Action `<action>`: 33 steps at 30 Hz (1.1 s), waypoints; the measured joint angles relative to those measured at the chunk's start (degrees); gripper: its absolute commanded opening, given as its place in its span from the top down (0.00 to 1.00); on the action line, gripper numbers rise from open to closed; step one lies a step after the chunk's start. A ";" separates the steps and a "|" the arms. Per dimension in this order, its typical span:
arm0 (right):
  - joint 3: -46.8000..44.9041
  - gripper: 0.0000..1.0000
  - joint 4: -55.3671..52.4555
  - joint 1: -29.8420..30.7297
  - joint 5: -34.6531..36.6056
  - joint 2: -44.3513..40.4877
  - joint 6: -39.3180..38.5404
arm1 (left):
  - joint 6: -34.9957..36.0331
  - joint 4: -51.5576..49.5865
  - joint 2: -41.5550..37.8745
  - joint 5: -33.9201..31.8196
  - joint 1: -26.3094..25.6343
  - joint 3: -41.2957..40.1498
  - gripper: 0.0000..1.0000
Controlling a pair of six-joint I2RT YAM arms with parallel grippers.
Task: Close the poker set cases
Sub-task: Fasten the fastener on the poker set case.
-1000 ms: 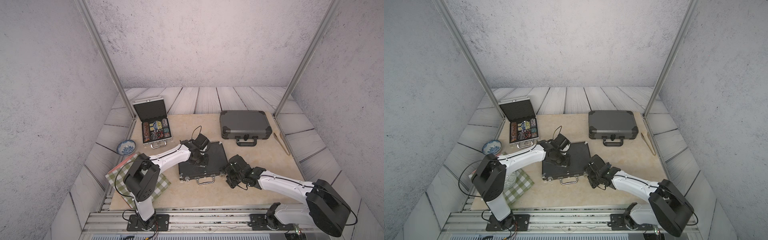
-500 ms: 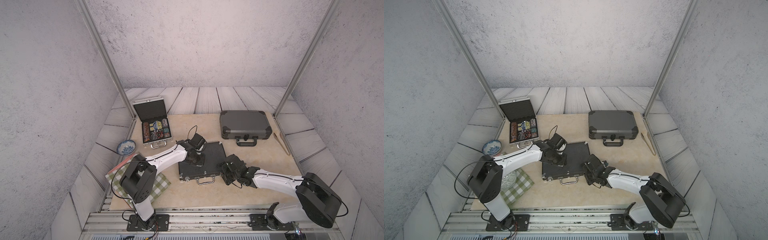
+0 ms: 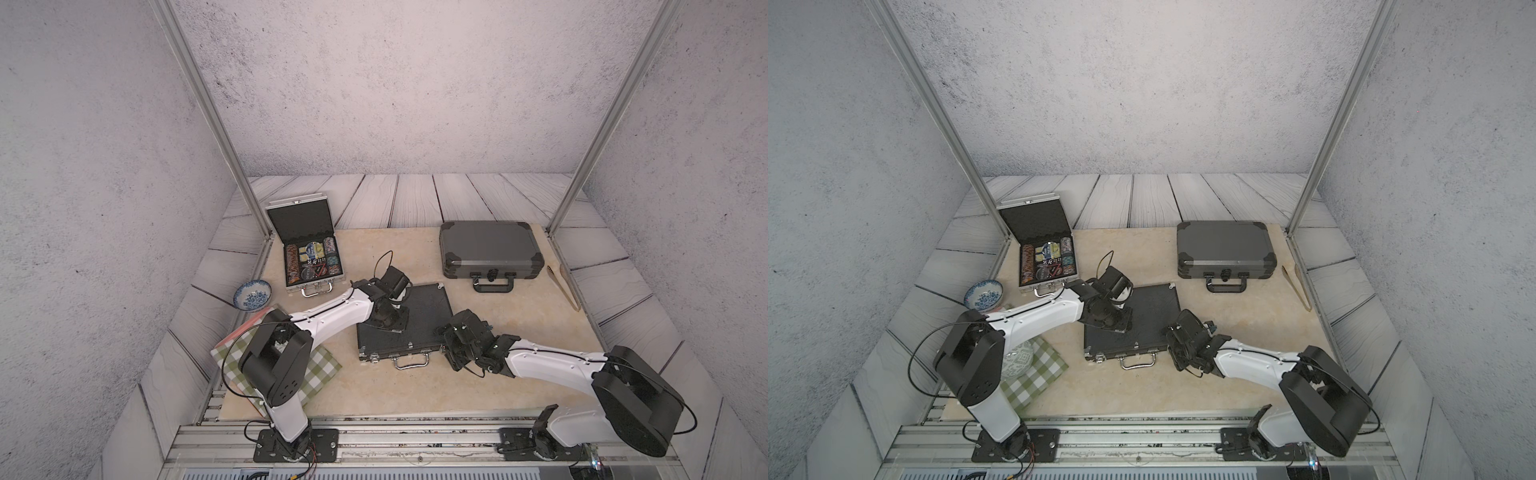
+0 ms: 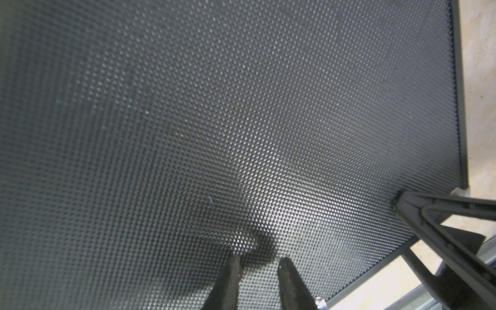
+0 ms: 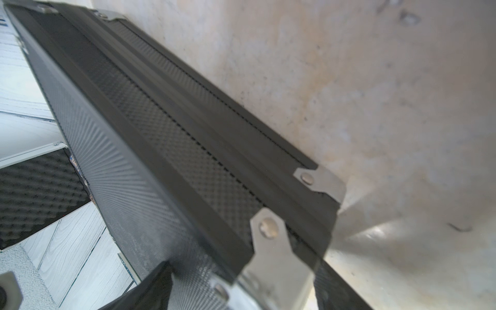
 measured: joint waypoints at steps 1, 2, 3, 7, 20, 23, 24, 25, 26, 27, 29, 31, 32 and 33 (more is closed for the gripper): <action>0.00 0.18 0.00 0.02 0.13 0.00 -0.42 | 0.00 -0.07 0.00 -0.04 0.00 0.00 0.70; 0.00 0.18 0.00 0.04 0.26 0.00 -0.87 | 0.00 -0.15 -0.02 -0.04 0.00 0.00 0.70; 0.00 0.18 -0.07 0.07 0.44 0.00 -1.42 | 0.00 -0.24 -0.04 -0.09 0.00 0.00 0.70; 0.02 0.21 -0.37 0.13 1.42 -0.02 -4.66 | 0.02 -0.46 -0.07 -0.20 0.02 0.02 0.70; -6.05 0.36 11.13 0.28 3.91 -0.22 -9.31 | 0.00 -0.83 -0.07 -0.70 0.39 0.13 0.70; -6.54 0.31 13.44 0.28 4.24 -0.22 -9.92 | 0.00 -0.81 -0.07 -0.96 0.50 0.13 0.70; -6.54 0.27 13.49 0.26 4.28 -0.24 -10.12 | 0.00 -0.85 -0.07 -1.01 0.50 0.15 0.70; -6.45 0.26 13.29 0.26 4.28 -0.24 -10.47 | 0.00 -0.92 -0.07 -1.03 0.50 0.22 0.70; -6.25 0.24 12.59 0.26 4.28 -0.33 -10.93 | 0.00 -1.09 -0.07 -1.05 0.50 0.33 0.70; -5.75 0.22 11.43 0.24 4.28 -0.42 -11.58 | 0.00 -1.53 -0.07 -1.16 0.50 0.46 0.70; -3.85 0.20 7.48 0.15 4.28 -0.61 -13.75 | 0.00 -2.71 -0.07 -1.33 0.50 0.83 0.67; -1.31 0.19 2.56 0.09 4.26 -0.66 -16.85 | 0.11 -4.44 -0.13 -2.05 0.48 1.33 0.65; 0.26 0.19 -0.42 0.04 4.17 -0.66 -19.04 | 0.15 -5.46 -0.28 -2.58 0.52 1.49 0.65; 1.84 0.19 -3.32 0.04 3.98 -0.66 -21.27 | 0.20 -6.60 -0.55 -3.08 0.70 1.51 0.64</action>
